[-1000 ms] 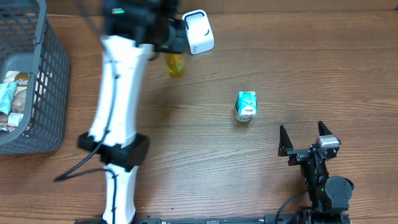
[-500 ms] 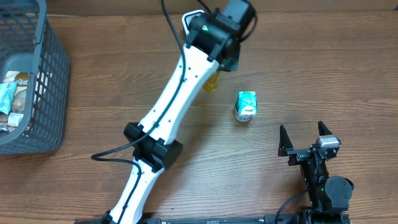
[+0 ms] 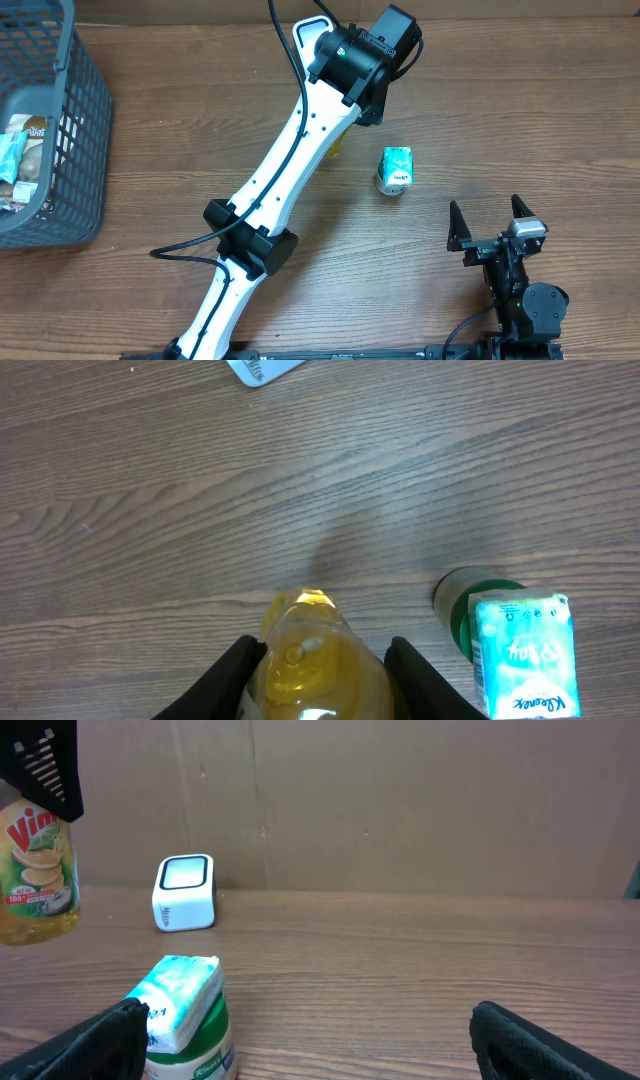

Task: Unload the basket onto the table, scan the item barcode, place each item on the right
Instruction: 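Carry the yellow bottle with the left gripper to the scanner window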

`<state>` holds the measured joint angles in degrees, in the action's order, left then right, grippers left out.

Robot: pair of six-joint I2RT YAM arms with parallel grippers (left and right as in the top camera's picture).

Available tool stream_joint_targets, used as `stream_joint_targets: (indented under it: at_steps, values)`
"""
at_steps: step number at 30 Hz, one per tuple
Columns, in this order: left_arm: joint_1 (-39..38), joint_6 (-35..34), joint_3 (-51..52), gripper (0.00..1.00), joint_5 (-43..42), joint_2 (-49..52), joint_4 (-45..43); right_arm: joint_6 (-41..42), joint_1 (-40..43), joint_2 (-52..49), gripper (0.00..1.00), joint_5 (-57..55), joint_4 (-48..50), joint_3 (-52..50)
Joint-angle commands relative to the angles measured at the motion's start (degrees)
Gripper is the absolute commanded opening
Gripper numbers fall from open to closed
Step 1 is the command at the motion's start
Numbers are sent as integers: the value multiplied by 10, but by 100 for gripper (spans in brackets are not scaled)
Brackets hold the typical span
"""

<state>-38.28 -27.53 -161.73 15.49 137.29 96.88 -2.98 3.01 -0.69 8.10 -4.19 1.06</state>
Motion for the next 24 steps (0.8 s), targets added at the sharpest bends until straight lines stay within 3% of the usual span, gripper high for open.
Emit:
stream_joint_targets:
  at_steps: [1, 10, 15, 24]
  values:
    - [-6, -12, -7, 26, 7, -27, -1, -1, 1, 5, 100, -6, 2, -6]
    - [-33, 37, -1, 27, -1, -107, -1, -1, 1, 5, 100, -6, 2, -6]
    - [-30, 37, 66, 27, -5, -166, -1, -1, 1, 5, 100, -6, 2, -6]
    - [-27, -80, 295, 28, 103, -292, -14, -1, 1, 5, 100, -6, 2, -6]
